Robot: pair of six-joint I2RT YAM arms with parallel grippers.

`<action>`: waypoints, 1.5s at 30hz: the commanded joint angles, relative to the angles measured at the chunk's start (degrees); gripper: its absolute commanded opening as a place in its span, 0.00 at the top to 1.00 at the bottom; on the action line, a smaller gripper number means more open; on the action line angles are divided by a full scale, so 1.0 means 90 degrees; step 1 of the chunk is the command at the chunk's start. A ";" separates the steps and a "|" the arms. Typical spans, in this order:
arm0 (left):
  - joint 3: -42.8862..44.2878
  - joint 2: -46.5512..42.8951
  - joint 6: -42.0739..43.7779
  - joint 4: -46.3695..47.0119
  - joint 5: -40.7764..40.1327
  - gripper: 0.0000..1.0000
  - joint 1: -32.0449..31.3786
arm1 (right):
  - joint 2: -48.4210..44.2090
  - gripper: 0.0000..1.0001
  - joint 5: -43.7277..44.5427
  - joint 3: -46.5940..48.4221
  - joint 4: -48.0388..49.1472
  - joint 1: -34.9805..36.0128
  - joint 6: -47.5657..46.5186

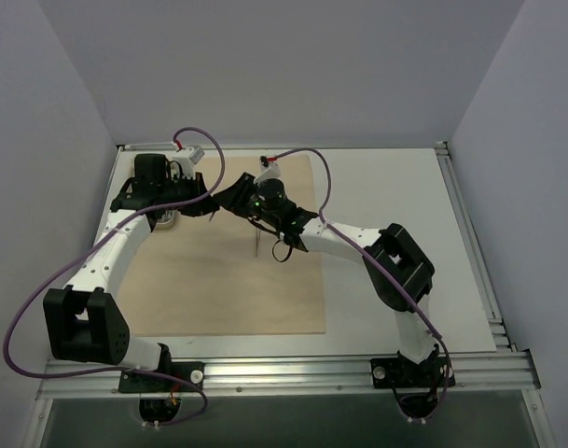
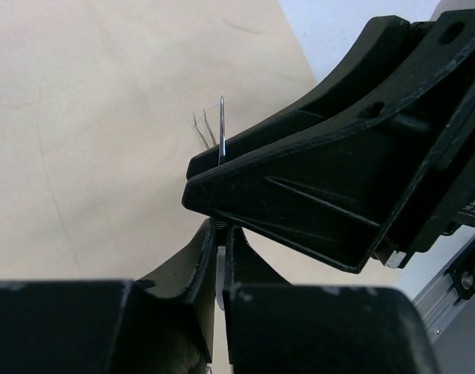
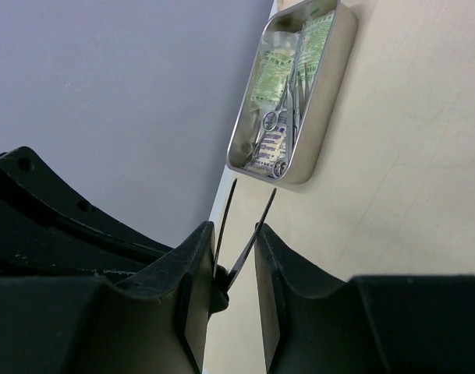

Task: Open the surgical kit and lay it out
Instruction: Place the medical item in the surgical kit.

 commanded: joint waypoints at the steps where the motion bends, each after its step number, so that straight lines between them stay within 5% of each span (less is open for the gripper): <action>1: 0.0035 -0.0050 0.0108 0.0215 0.0013 0.98 -0.0034 | -0.0022 0.78 -0.0037 0.0224 0.0120 0.0024 0.0041; 6: 0.0181 0.0037 0.0468 -0.0175 0.0110 0.96 -0.0044 | -0.0149 0.84 0.0071 0.0107 0.0090 -0.0005 -0.0007; 10: 0.0620 0.0252 0.1161 -0.1004 0.0413 0.59 -0.0044 | -0.0256 0.89 0.0198 -0.0030 -0.0026 -0.0083 -0.0076; 16: 0.0894 0.0117 0.1856 -0.1826 0.0413 0.36 0.0033 | -0.0491 0.91 0.0500 -0.0265 -0.0426 -0.0132 -0.0398; 21: 0.1050 -0.0089 0.1934 -0.2119 0.0395 0.35 0.0453 | -0.0783 0.91 0.0782 -0.0597 -0.1070 -0.0278 -0.0651; 29: 0.1090 0.0018 0.1788 -0.2139 -0.0270 0.35 0.1908 | -0.0413 0.90 0.1672 0.0126 -0.4674 -0.0347 -0.2224; 45: 0.0846 0.0311 0.1963 -0.1905 0.0042 0.34 0.2124 | 0.0603 0.90 0.1624 0.0702 -0.5164 -0.0493 -0.2156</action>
